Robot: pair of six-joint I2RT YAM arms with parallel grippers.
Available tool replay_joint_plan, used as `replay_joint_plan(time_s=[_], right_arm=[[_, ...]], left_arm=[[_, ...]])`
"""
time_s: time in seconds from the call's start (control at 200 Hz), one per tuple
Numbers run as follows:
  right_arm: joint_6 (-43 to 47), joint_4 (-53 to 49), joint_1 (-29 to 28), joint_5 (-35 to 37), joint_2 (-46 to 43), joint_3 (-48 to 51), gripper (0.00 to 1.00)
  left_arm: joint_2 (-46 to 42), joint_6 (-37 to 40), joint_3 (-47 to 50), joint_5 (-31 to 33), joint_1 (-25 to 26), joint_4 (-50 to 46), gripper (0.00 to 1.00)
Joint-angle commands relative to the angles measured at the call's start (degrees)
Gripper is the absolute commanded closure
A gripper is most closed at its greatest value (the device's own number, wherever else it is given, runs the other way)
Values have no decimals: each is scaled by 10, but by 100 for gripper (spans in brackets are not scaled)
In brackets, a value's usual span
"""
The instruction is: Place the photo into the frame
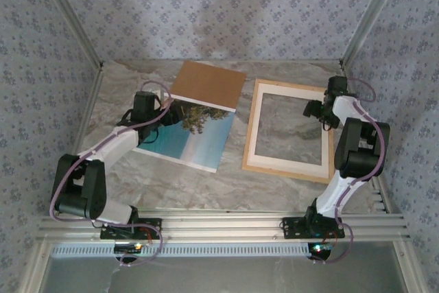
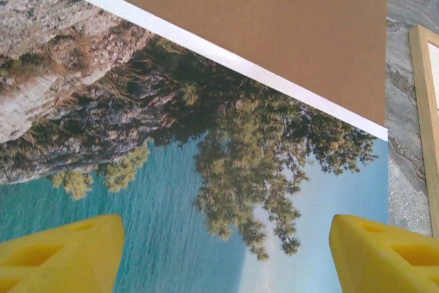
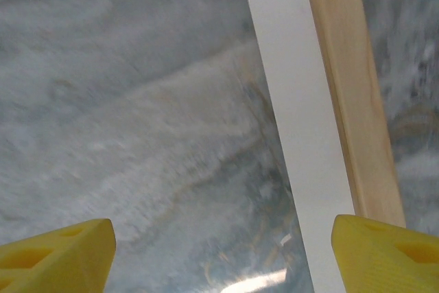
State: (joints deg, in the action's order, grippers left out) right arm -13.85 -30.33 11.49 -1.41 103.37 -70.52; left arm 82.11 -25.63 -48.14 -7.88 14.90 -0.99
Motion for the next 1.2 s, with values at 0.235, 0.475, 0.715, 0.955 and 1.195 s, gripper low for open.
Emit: replay_joint_plan(time_s=[0.235, 0.475, 0.715, 0.955, 1.195], right_arm=[[-46, -37, 3, 20, 1, 64, 16], [-31, -21, -21, 57, -65, 57, 16], [11, 43, -185, -1, -140, 58, 15], [-78, 124, -399, -107, -36, -16, 17], [-122, 128, -479, -89, 55, -77, 18]], left_arm=[[-30, -23, 29, 10, -2, 29, 21], [-37, -24, 30, 30, -15, 2, 22], [-18, -43, 15, -23, -68, -43, 21], [24, -64, -8, -32, -118, -27, 21], [95, -19, -76, 34, -153, -69, 21]])
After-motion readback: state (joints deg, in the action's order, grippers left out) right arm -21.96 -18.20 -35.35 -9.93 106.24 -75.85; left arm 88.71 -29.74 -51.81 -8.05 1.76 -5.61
